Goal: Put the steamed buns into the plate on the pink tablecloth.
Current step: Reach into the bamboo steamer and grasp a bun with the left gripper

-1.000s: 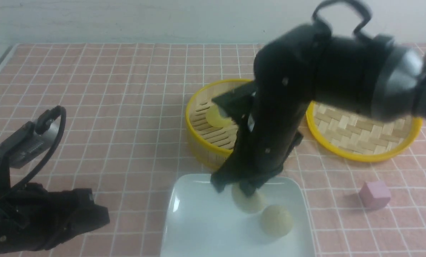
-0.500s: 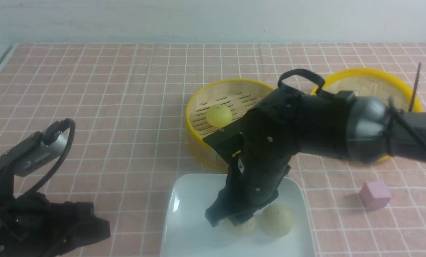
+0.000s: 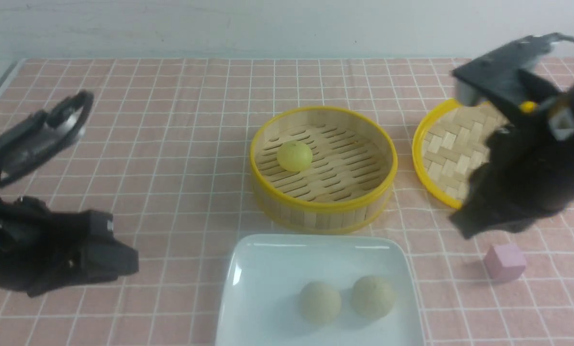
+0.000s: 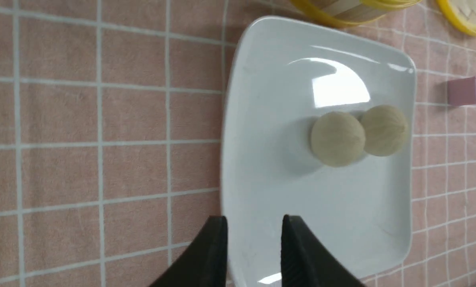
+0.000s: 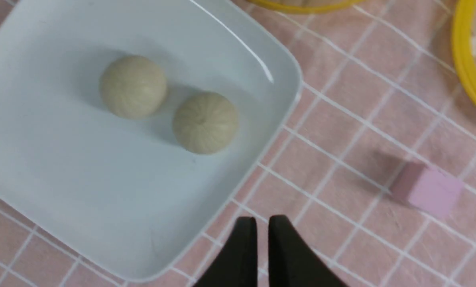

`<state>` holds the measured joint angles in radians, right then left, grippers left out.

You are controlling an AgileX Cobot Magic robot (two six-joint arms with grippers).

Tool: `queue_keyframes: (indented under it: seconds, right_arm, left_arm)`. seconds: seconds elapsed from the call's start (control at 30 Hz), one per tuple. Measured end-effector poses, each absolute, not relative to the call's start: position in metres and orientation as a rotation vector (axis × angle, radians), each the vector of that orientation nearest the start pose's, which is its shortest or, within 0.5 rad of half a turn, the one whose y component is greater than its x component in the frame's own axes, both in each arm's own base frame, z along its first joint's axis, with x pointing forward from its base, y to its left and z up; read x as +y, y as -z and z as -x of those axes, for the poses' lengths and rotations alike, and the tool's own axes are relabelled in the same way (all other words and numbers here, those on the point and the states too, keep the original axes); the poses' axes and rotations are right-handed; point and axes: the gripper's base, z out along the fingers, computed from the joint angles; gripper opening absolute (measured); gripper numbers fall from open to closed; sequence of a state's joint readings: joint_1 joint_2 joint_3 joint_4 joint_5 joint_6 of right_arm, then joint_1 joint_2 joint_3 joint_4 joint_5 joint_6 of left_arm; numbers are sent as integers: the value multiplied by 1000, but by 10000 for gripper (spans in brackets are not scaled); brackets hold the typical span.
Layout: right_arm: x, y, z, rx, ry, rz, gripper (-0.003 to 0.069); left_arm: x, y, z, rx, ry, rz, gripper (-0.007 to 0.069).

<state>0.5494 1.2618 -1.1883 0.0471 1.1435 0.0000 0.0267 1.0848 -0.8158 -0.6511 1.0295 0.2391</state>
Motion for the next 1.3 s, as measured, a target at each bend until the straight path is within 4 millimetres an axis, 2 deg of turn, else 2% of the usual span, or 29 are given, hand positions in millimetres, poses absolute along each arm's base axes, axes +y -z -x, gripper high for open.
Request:
queue_keyframes:
  seconds: [0.03,0.07,0.13,0.17,0.2,0.23,0.27,0.37,0.47,0.63,0.8,0.97,1.2,1.3]
  right_arm:
    - [126,-347,-202,2623,-223,717,7]
    - [108,-347,-191,2620,-208,664,-5]
    - [87,-339,-178,2640,-179,583,-11]
    - [85,-338,-177,2642,-178,577,-11]
    - [73,-334,-166,2636,-167,529,-11]
    - [71,-331,-165,2640,-165,520,-11]
    - [64,-327,-158,2629,-162,491,-11]
    - [57,-320,-147,2604,-161,460,-11]
    - [54,-313,-140,2586,-164,454,-10]
    - [55,-309,-141,2569,-167,450,-4]
    - [56,-312,-146,2509,-178,438,0]
    - [57,-314,-149,2473,-184,431,8]
    - [57,-314,-150,2473,-184,431,8]
    - [59,-311,-153,2485,-186,431,11]
  left_arm:
    - [-42,-297,-188,2618,766,37,227]
    - [-44,-305,-197,2624,771,12,230]
    - [-51,-306,-211,2650,774,-42,234]
    - [-51,-306,-212,2652,774,-41,234]
    - [-66,-305,-224,2663,775,-118,239]
    - [-68,-303,-227,2671,776,-126,239]
    - [-87,-298,-237,2669,771,-209,240]
    - [-126,-286,-261,2631,726,-318,240]
    - [-166,-273,-289,2638,693,-359,244]
    - [-210,-265,-342,2638,625,-370,274]
    - [-232,-252,-387,2637,510,-453,332]
    - [-243,-241,-417,2631,416,-427,410]
    - [-244,-229,-432,2596,331,-437,429]
    - [-246,-214,-436,2608,322,-438,367]
